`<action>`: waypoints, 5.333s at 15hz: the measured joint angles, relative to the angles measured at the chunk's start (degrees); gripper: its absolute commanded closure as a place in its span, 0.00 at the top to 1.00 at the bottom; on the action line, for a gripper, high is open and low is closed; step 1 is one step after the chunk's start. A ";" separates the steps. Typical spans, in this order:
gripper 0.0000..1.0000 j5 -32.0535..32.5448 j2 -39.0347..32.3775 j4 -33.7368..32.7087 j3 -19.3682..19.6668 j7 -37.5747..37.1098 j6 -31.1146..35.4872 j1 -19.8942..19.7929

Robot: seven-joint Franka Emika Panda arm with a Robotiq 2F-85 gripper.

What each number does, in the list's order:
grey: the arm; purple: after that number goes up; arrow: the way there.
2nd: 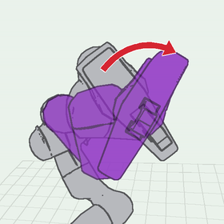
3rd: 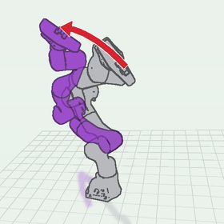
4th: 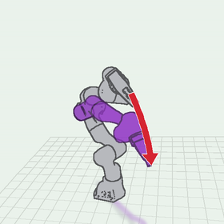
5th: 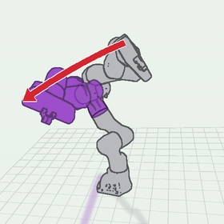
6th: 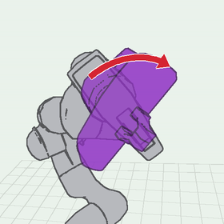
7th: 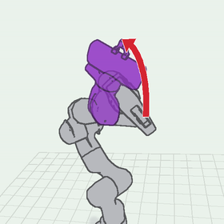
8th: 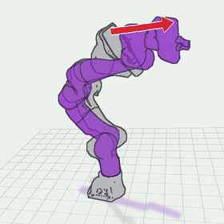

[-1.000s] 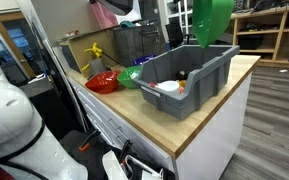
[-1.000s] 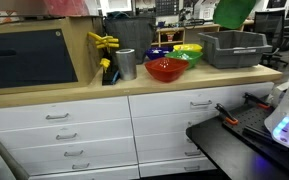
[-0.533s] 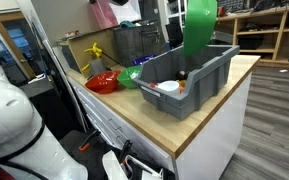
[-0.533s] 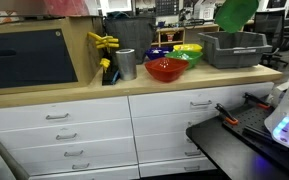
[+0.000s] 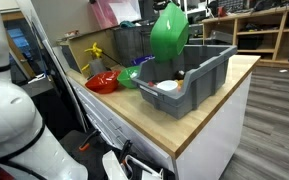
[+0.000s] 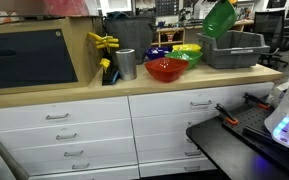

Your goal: Pour the contents from the left green bowl into the grey trailer

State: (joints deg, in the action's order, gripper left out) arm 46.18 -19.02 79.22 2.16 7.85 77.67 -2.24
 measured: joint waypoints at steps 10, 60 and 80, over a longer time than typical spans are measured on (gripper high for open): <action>0.01 -3.68 -12.45 -27.55 -0.34 2.48 -19.19 7.08; 0.01 -57.98 -32.61 -23.94 -12.88 -9.20 17.04 2.48; 1.00 -57.68 -14.58 -7.47 -10.02 -8.40 17.61 4.34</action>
State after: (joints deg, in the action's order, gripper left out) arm -11.50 -33.59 71.75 -7.87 -0.54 95.28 2.10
